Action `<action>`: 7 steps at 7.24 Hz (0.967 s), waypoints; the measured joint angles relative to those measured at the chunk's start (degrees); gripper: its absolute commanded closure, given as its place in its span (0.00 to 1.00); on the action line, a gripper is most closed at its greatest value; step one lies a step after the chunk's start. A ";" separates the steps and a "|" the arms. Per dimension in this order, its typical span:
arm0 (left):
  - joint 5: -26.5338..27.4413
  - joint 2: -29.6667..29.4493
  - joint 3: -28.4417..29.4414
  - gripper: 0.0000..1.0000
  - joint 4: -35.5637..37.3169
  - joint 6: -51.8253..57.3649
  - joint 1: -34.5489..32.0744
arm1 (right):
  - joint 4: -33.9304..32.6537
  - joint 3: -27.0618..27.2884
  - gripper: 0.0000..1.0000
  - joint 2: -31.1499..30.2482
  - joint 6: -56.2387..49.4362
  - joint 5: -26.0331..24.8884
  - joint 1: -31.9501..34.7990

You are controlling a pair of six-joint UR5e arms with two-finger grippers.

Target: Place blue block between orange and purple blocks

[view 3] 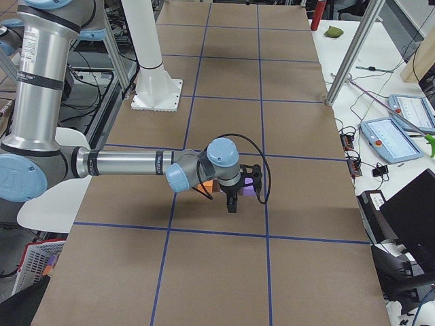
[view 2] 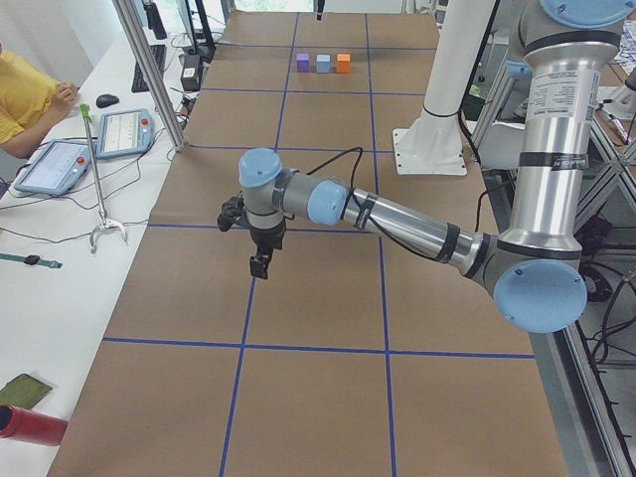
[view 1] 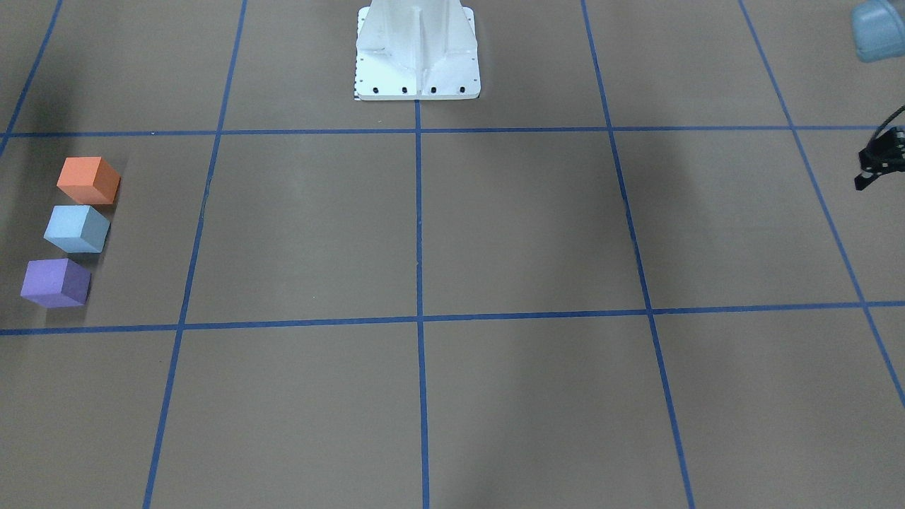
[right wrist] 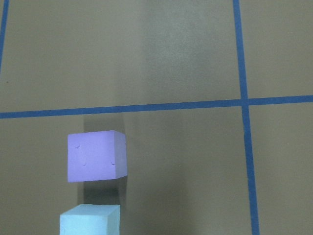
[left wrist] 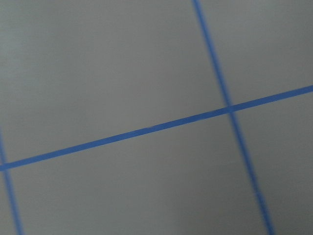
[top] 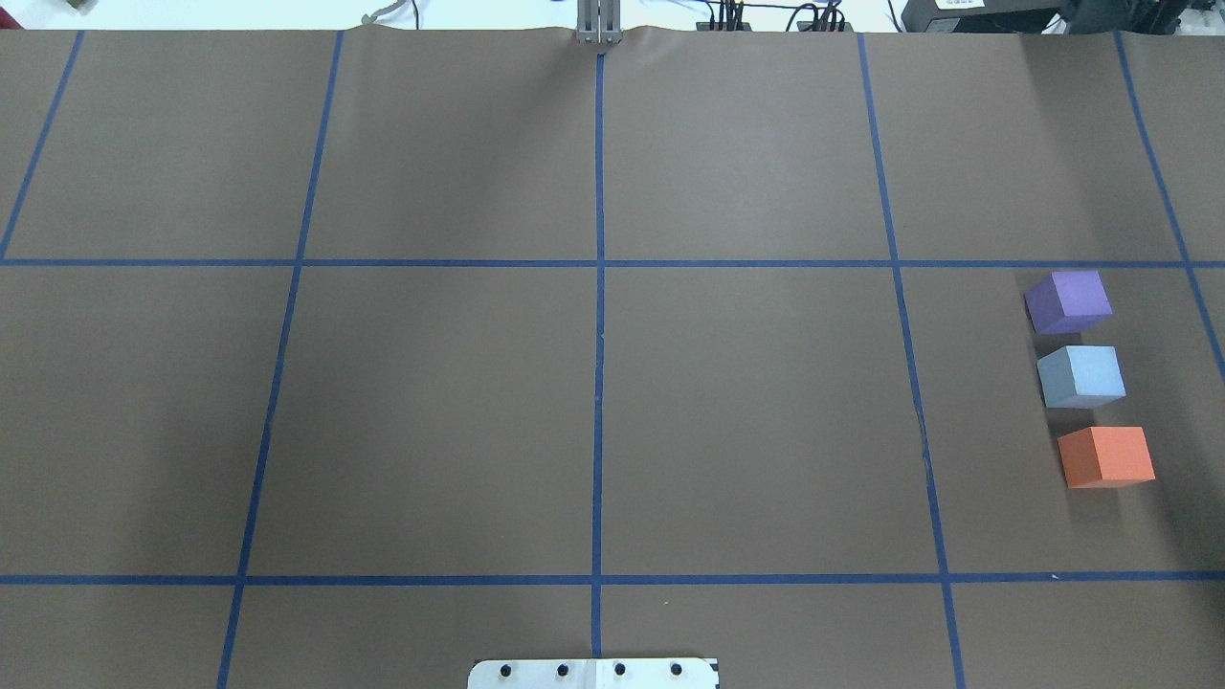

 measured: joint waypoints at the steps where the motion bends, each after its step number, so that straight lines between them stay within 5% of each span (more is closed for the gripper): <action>1: -2.78 1.12 2.41 0.00 -0.01 2.74 -2.92 | -1.99 0.35 0.00 -0.17 -1.32 0.36 1.48; 7: -4.57 1.87 3.50 0.00 0.05 3.55 -4.78 | -22.29 1.52 0.00 6.60 -14.62 -2.29 3.90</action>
